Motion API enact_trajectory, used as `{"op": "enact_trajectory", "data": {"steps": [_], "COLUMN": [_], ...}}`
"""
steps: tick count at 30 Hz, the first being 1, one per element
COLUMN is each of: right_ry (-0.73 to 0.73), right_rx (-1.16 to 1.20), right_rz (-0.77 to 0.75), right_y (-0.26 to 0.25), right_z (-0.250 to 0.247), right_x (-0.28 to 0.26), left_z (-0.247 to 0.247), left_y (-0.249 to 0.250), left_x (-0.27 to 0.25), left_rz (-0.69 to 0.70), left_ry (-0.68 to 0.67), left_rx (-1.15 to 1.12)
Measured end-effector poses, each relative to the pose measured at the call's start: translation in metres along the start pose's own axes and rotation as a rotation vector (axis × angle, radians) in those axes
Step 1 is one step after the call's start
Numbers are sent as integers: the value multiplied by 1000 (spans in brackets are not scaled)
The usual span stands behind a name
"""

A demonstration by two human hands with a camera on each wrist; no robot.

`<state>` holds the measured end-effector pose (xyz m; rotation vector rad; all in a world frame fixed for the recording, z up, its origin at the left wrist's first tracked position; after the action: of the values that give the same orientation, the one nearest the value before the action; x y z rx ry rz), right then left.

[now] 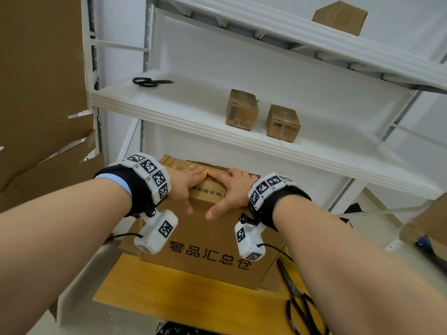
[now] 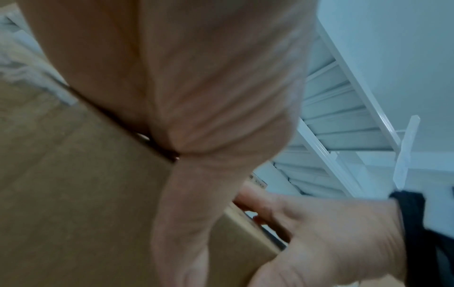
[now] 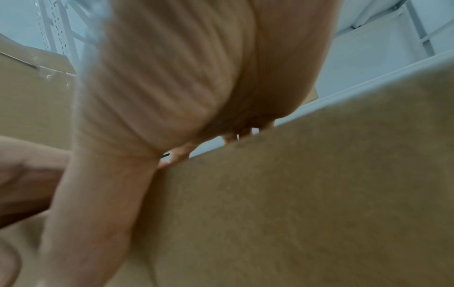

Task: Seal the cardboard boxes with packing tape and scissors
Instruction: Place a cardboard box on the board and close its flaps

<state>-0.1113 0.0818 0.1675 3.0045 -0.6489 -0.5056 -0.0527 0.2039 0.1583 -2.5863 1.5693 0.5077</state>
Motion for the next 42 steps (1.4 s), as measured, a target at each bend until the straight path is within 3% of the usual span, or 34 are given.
{"op": "enact_trajectory", "data": {"steps": [5,11,16,20,25,29,32,38,42], "right_ry": [71,112,149,203,258,279,281,318,264], "right_rx": [19,38,90,261,656,910,1168,1495,1590], "right_rz": [-10,-26,-11,-9,-20,-55,-50,-91,-53], "right_y": [-1,1,12,29,60,83,101,129,137], "right_z": [0,-18,-41,-69,-97,-100,-89,-70,-53], "right_x": [-7,-15,-19,-25,-40,-52,-56,-67,-68], "left_z": [-16,-22,2,16,19,1,-16,-50,-70], "left_y": [-16,-74,-95,-114,-91,-110,-89,-45,-28], "left_x": [-15,-40,-56,-61,-58,-41,-50,-39,-38], "left_rz": [-24,-303,-489,-596,-513,-428,-405,-77,-24], "left_ry": [153,543,633,653,574,774,855,766,758], "left_rx": [-258,-546,-1074,-1195,-1390,-1497,-1684,-1808,-1762]}}
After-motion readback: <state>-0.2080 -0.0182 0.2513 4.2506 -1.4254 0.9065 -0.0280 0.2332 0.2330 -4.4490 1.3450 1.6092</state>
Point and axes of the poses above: each hand's wrist, its own x-axis towards the middle knuckle, its own z-axis out of the palm, y = z × x, the point moved 8 cm from there along x, towards the middle knuckle, and after that the axes turned 8 degrees about z, right-handed, at the moved point
